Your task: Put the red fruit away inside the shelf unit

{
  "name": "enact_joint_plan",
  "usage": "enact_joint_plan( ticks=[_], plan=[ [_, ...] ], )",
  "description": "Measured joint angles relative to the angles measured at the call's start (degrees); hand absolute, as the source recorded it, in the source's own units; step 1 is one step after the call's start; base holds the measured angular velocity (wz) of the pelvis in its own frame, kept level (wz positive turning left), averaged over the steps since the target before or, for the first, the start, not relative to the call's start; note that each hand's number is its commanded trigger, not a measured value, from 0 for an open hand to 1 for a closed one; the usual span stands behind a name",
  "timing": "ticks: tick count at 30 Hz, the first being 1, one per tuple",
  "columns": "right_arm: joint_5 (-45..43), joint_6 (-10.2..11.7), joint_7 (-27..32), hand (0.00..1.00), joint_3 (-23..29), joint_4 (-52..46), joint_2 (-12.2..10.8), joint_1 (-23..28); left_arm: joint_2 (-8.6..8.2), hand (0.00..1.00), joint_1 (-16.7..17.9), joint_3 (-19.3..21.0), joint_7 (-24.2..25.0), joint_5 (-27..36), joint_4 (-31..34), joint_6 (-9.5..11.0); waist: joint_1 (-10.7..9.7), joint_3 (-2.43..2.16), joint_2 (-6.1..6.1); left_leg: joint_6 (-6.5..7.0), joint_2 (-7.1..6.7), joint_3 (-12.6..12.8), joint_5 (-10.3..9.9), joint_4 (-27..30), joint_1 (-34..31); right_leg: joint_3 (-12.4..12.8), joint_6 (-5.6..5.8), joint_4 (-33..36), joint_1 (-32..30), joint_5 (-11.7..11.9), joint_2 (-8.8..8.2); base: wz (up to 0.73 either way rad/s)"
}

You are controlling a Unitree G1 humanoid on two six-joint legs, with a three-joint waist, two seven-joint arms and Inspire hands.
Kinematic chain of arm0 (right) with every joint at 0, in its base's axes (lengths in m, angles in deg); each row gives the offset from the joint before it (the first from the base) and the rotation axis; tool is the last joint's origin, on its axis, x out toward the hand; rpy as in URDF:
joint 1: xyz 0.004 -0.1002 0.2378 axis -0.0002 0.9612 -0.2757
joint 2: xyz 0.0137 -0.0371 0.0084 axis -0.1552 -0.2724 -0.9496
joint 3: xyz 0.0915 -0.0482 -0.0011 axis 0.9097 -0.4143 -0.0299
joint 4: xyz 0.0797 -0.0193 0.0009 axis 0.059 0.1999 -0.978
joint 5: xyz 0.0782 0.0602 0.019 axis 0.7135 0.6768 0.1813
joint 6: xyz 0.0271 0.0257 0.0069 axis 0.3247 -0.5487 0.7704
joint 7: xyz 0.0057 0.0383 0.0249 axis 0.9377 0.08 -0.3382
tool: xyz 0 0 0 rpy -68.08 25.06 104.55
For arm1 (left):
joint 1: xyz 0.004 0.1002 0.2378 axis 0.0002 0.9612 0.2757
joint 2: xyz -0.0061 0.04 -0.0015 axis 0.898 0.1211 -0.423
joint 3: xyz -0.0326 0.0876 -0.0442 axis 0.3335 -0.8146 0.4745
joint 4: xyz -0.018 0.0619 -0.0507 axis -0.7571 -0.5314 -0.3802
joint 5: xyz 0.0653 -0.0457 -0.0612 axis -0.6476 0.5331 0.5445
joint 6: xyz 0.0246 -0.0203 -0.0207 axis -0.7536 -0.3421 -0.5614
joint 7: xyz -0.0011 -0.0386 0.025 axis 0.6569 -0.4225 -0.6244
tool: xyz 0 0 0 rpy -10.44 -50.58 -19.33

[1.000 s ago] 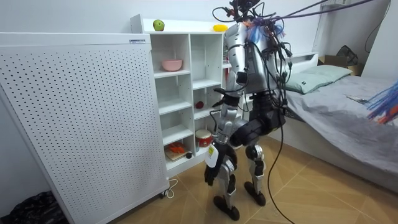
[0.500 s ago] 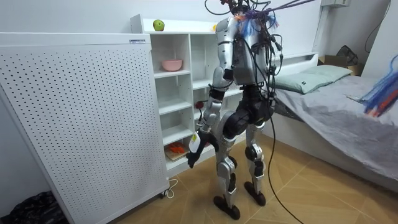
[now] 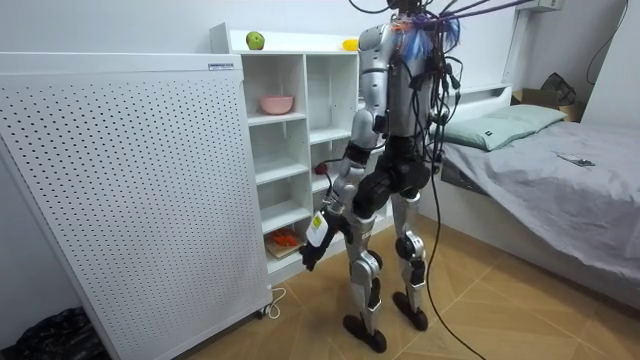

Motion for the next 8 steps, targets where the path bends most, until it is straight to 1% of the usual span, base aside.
enact_joint_plan(
  ticks=[1,2,6,8],
  plan=[
    [0.5,0.08,0.1,0.0,0.7,0.02,-0.37,0.49,-0.62,0.0,0.4,1.03,-0.05,-0.12,0.0,-0.23,-0.25,0.01,0.11,-0.04,0.01,0.17,-0.07,-0.07,0.83,0.86,-0.08,-0.57,0.92,0.05,0.2,-0.05],
    [1.25,0.12,0.1,0.0,1.66,0.02,-0.73,0.96,-1.18,0.0,0.51,1.9,-0.04,-0.11,0.0,-0.27,-0.29,0.12,0.27,-0.06,0.03,0.2,-0.16,-0.12,1.46,0.91,-0.09,-0.8,1.61,0.12,0.26,-0.05],
    [2.81,0.22,0.0,0.0,4.21,-0.32,-1.51,2.51,-1.33,0.0,0.87,2.25,0.07,-0.02,0.01,-0.49,-0.51,0.08,0.4,-0.14,0.04,0.33,-0.46,-0.18,3.15,2.08,-0.07,-1.8,3.22,0.07,0.5,-0.07],
    [3.02,0.21,-0.09,0.0,5.78,-0.28,-1.54,2.93,-1.76,0.0,0.92,3.69,0.29,-0.03,0.01,-1.44,-0.68,0.1,0.69,-0.14,0.11,0.86,-0.57,-0.77,4.0,3.37,-0.07,-1.78,3.28,0.07,0.57,-0.22]
  ],
)
